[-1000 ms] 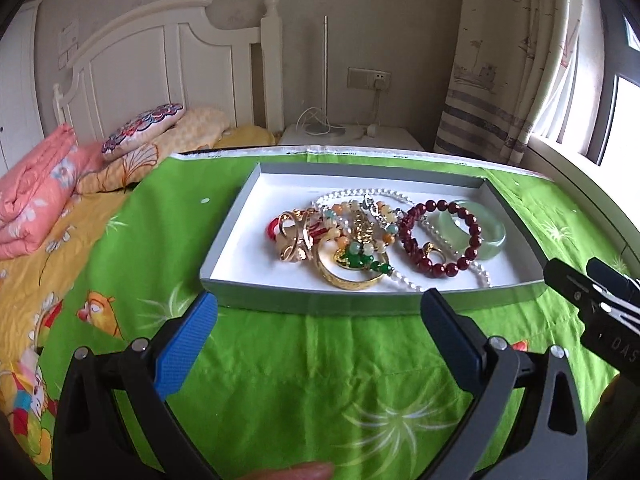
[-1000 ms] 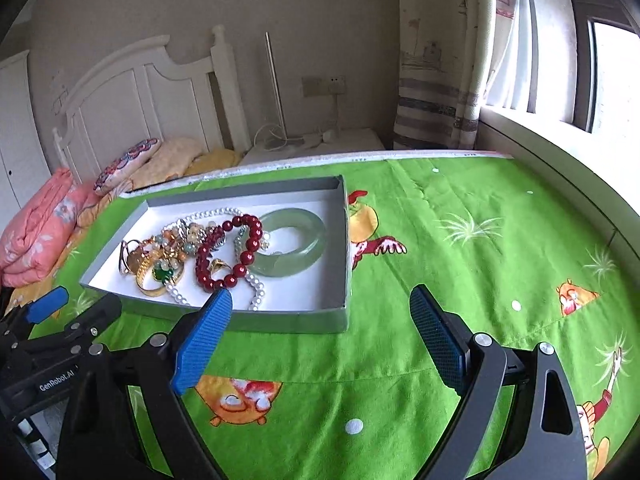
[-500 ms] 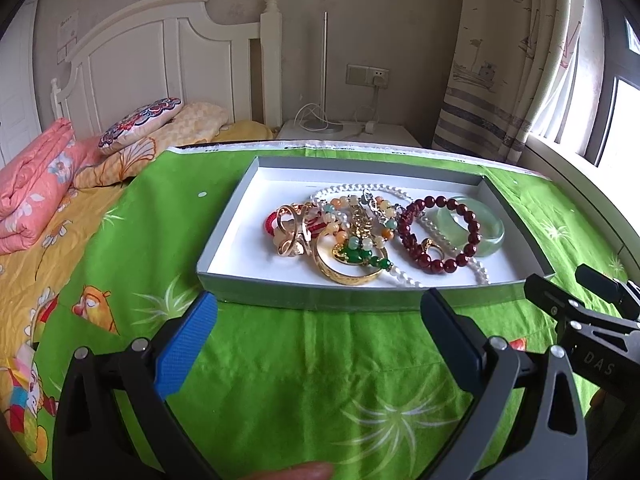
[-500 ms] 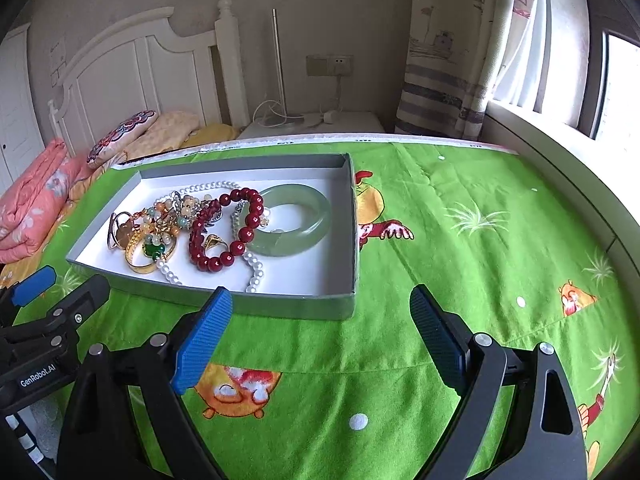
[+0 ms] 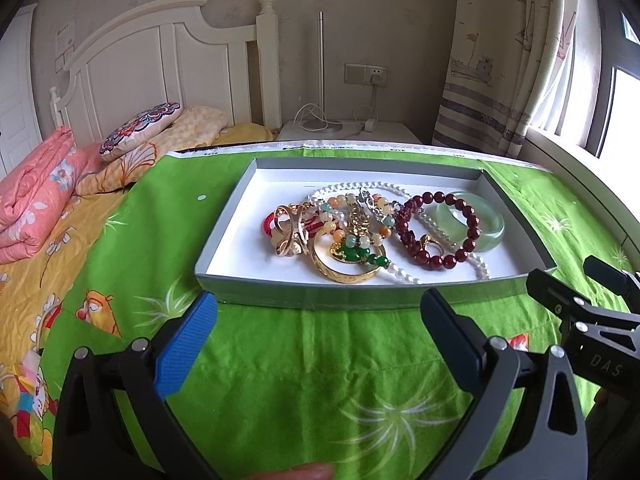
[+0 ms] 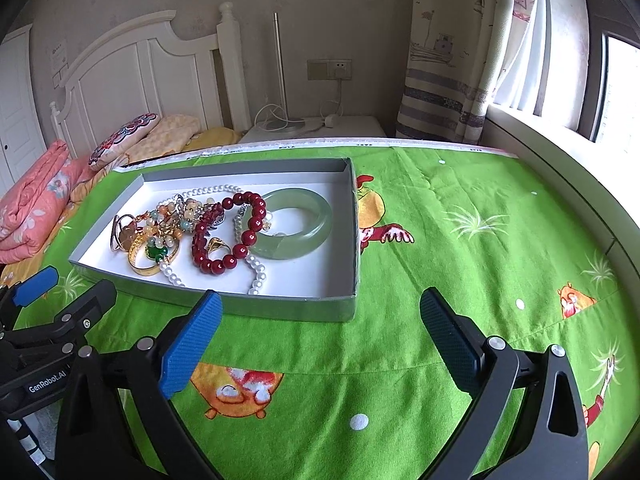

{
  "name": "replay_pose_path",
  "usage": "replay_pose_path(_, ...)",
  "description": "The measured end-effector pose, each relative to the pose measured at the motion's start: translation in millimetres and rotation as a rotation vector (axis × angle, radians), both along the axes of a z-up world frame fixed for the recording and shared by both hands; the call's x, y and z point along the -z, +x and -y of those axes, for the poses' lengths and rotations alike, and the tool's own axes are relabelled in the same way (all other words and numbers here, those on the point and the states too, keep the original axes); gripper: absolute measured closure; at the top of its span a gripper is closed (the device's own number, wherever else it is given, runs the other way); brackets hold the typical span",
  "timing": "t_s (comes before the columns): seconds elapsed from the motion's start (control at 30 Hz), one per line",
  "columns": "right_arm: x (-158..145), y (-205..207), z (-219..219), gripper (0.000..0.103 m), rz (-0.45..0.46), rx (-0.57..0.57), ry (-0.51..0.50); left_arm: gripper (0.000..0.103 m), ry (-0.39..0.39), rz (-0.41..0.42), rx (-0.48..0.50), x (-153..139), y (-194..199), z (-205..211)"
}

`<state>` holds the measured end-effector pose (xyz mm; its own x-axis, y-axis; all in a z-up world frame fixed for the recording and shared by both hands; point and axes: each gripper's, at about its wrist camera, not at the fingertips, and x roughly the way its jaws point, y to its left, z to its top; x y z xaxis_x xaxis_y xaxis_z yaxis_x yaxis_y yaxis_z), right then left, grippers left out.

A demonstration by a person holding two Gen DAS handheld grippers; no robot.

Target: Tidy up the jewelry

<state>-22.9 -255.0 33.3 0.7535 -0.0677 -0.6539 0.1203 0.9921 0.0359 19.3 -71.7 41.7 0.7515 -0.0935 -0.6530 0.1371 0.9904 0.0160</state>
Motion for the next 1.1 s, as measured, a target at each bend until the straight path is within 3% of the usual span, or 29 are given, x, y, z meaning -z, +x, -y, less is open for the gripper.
replay_pose_path(1.1,0.3,0.1,-0.7,0.006,0.000,0.000,0.001,0.002,0.009,-0.005,0.001,2.1,-1.6,3.9)
